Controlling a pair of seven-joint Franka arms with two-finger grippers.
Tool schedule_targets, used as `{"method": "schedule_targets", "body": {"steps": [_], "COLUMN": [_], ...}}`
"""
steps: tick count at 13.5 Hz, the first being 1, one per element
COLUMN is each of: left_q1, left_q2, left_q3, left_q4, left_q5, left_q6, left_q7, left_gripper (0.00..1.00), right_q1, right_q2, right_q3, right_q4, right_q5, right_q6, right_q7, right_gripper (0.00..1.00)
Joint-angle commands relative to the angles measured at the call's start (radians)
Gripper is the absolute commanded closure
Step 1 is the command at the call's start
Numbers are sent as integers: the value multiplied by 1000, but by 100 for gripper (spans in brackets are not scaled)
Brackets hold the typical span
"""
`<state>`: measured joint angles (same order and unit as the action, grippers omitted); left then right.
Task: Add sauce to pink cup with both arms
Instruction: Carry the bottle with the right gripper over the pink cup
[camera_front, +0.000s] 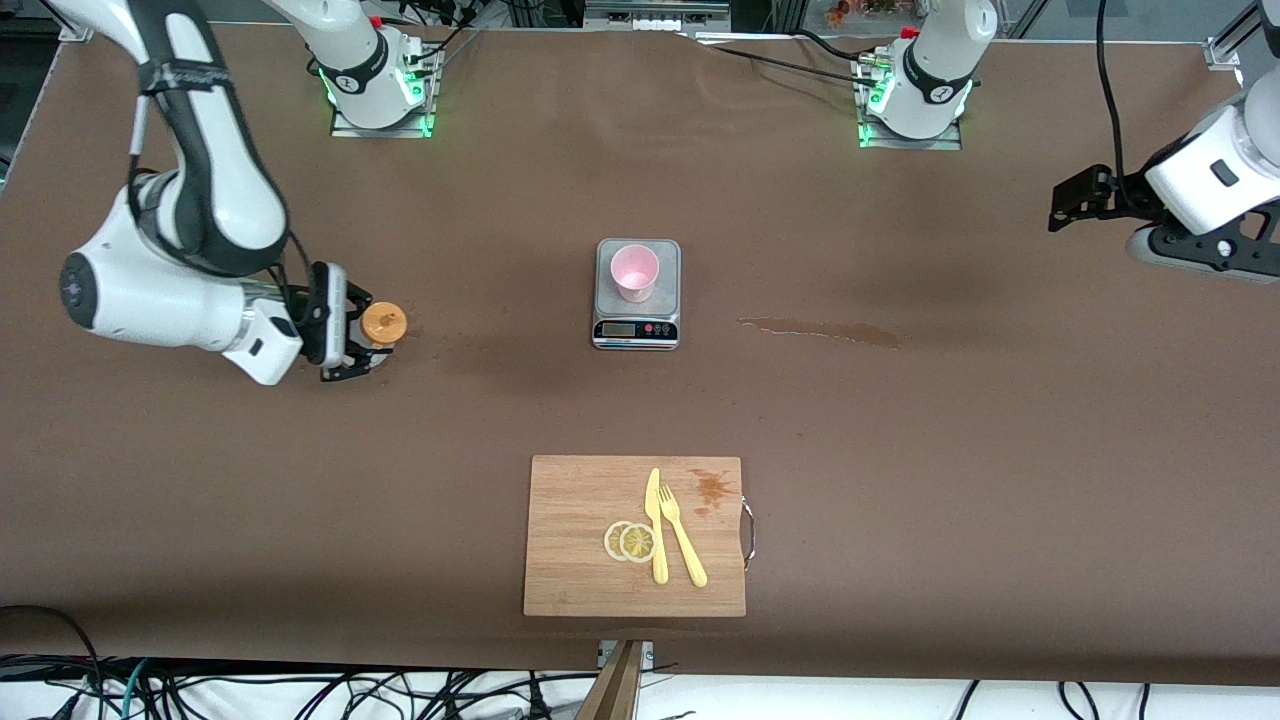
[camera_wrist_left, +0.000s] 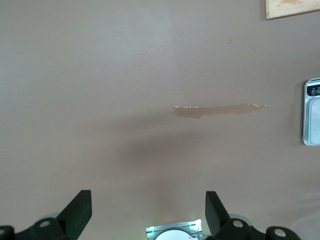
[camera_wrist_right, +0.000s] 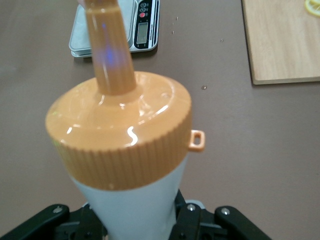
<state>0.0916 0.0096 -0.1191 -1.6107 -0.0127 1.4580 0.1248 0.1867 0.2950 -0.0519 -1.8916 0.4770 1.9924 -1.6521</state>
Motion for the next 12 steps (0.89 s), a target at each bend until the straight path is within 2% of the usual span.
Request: {"method": "schedule_targets", "body": {"steps": [1,6,12], "left_q1": [40,39,45], "left_q2": [-7,-13,-14], "left_q3": [-1,-16,-14], "left_q4": [9,43,43], "left_q5": [-13,-18,-18], "left_q6": [10,2,2], "left_q7": [18,24,24], "left_gripper": [0,0,0], "right_q1": [75,224,373], "right_q2": [-30,-19,9], "right_q3": [-6,-6,-6], "right_q4": [29,84,127], "right_q5": [-121,-339,-475], "right_q6": [-1,-18,-84], "right_q7": [171,450,685], "right_gripper": [88,88,87]}}
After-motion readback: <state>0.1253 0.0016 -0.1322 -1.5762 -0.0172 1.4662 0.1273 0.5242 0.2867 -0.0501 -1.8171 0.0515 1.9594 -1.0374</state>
